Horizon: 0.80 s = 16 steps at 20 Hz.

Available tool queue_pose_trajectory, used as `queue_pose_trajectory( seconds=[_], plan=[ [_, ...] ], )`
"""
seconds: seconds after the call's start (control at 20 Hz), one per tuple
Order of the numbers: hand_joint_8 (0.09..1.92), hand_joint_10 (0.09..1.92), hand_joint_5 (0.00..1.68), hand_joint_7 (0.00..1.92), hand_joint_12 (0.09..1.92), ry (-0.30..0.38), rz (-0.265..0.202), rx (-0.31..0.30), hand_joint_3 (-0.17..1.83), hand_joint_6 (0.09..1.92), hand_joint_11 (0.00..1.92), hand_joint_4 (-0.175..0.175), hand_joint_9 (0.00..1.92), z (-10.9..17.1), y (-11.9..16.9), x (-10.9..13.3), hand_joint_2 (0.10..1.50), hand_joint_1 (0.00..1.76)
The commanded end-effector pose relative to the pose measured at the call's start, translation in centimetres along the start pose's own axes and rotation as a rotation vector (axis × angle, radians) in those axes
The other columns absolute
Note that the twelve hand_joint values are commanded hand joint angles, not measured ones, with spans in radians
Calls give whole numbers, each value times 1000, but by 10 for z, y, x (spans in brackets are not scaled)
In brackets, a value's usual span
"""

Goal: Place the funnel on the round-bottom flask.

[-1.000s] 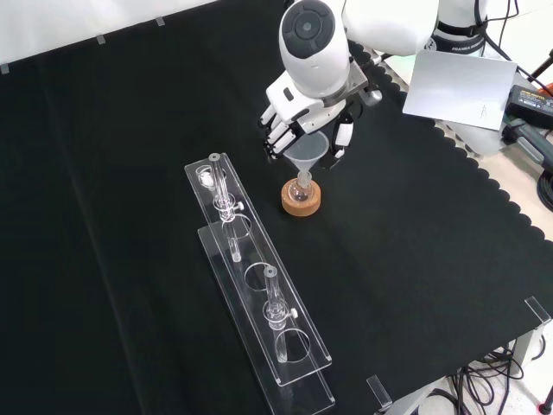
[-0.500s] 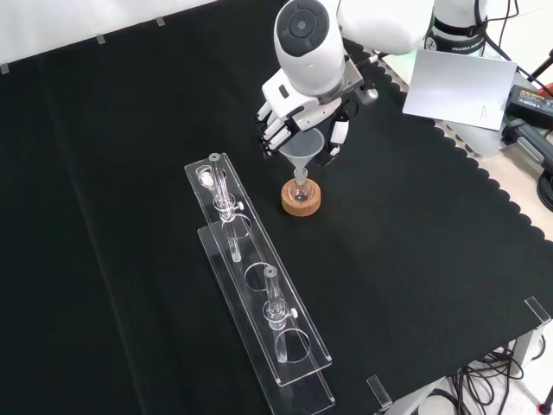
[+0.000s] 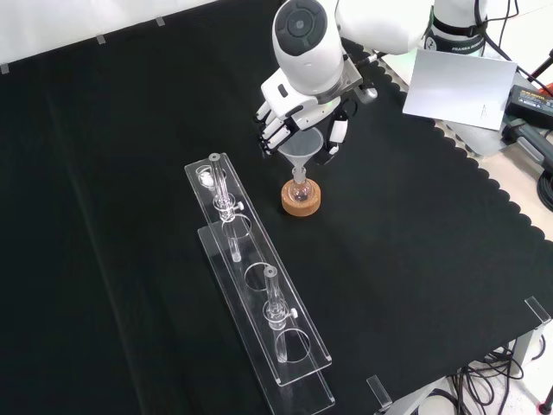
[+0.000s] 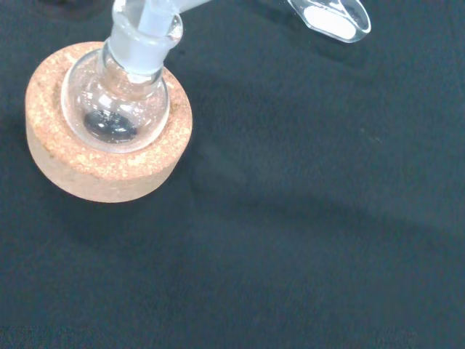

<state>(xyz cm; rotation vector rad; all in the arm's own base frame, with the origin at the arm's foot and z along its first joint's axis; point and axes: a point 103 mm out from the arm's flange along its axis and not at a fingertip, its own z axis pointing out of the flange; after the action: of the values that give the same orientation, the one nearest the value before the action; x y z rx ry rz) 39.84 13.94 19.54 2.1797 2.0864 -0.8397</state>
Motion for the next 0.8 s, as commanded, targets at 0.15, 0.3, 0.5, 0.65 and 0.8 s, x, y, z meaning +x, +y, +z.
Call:
queue_pose_trajectory(
  seconds=[0.15, 0.3, 0.5, 0.65, 0.8],
  plan=[
    [793, 599, 412, 445, 1263, -13, 3, 23, 542, 477, 546, -70, 741, 3, 1, 7, 764, 751],
    [795, 616, 398, 372, 1270, -11, 1, 25, 540, 443, 530, -71, 691, 6, 1, 9, 758, 744],
    [788, 649, 378, 253, 1282, -11, -13, 13, 535, 381, 499, -74, 611, 8, -1, 9, 743, 731],
    [740, 689, 324, 83, 1314, -20, -34, 9, 520, 250, 432, -73, 476, 9, -3, 8, 703, 711],
    [542, 725, 260, 10, 1369, -6, -62, 17, 481, 109, 310, -64, 290, 9, -5, 9, 662, 683]
  ],
)
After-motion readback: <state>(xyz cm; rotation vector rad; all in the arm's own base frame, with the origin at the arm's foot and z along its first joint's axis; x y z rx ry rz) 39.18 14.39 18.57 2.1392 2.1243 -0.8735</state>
